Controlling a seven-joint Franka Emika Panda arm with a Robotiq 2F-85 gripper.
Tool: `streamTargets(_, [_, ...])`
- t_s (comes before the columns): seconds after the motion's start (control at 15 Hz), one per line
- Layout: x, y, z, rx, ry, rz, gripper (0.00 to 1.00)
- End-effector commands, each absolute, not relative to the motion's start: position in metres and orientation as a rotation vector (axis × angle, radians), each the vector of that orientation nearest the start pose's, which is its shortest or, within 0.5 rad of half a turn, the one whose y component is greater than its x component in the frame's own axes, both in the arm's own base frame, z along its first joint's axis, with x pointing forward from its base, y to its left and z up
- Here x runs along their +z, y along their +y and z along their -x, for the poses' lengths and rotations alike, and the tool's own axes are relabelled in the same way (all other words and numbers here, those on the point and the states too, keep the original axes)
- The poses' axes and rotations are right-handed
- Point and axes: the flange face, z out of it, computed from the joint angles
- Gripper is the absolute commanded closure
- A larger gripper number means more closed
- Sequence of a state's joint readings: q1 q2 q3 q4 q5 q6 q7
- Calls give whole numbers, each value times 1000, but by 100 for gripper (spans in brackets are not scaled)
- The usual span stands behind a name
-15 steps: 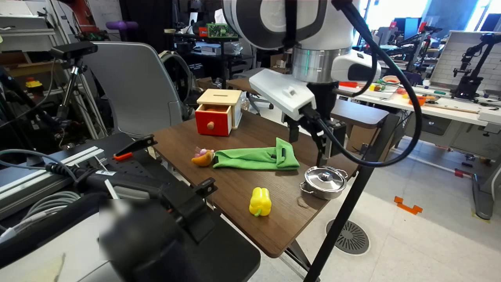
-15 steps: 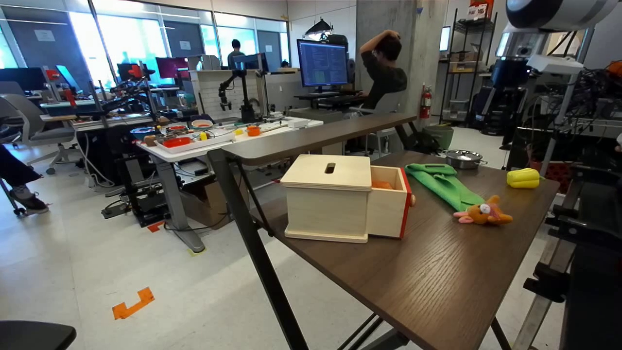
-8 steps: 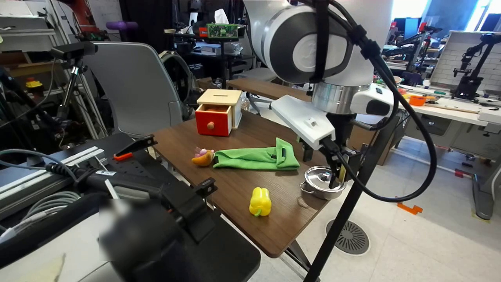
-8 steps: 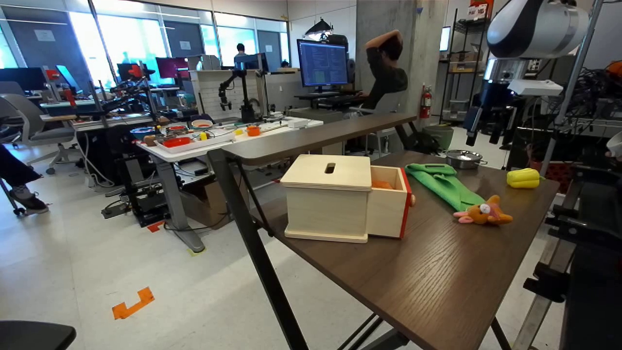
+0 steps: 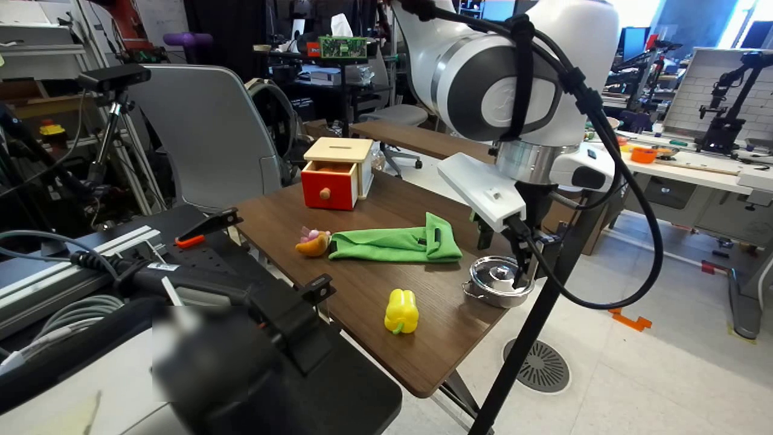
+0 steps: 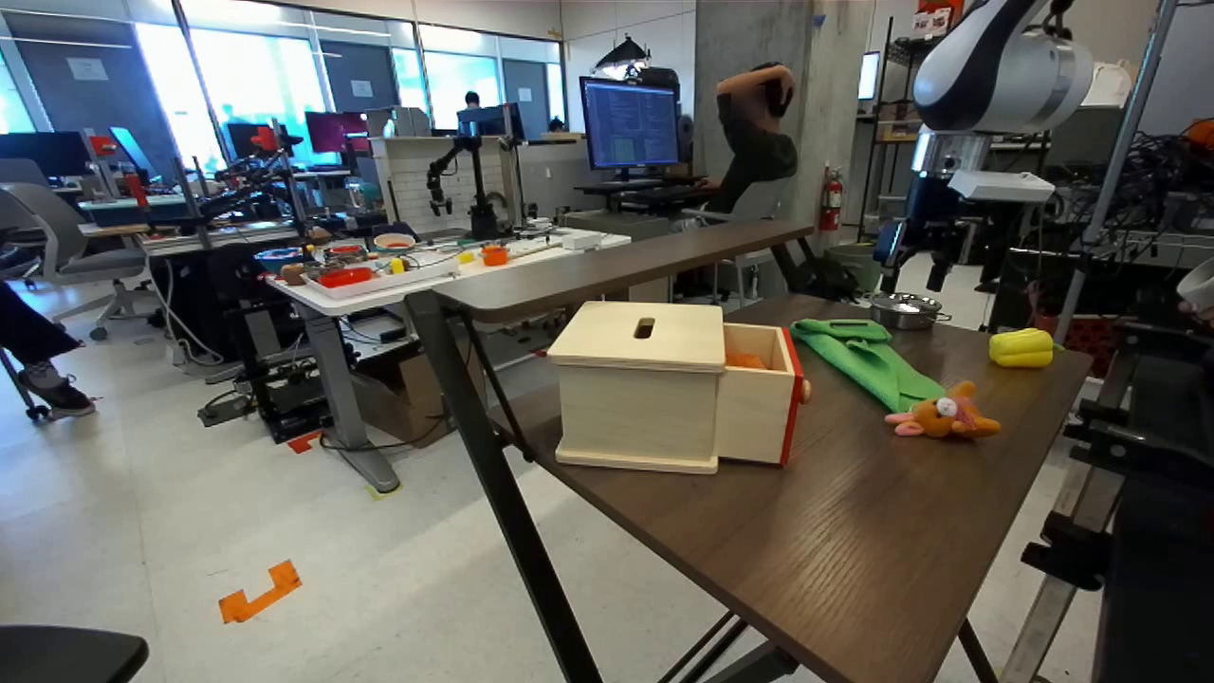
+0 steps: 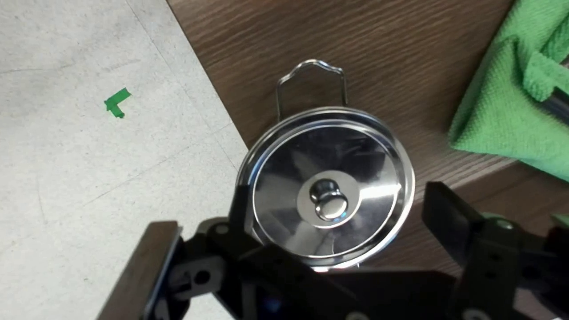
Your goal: Remove the lid from th pot then put the yellow pepper inside
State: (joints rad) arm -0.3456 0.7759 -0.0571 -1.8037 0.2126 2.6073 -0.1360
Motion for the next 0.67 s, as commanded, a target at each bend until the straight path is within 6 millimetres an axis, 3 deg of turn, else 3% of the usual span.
streamTargets(0.0, [112, -258, -607, -55, 681, 2989, 34])
streamTargets(0.47, [115, -259, -614, -63, 693, 2995, 88])
streamTargets(0.6, [118, -258, -614, -68, 695, 2999, 100])
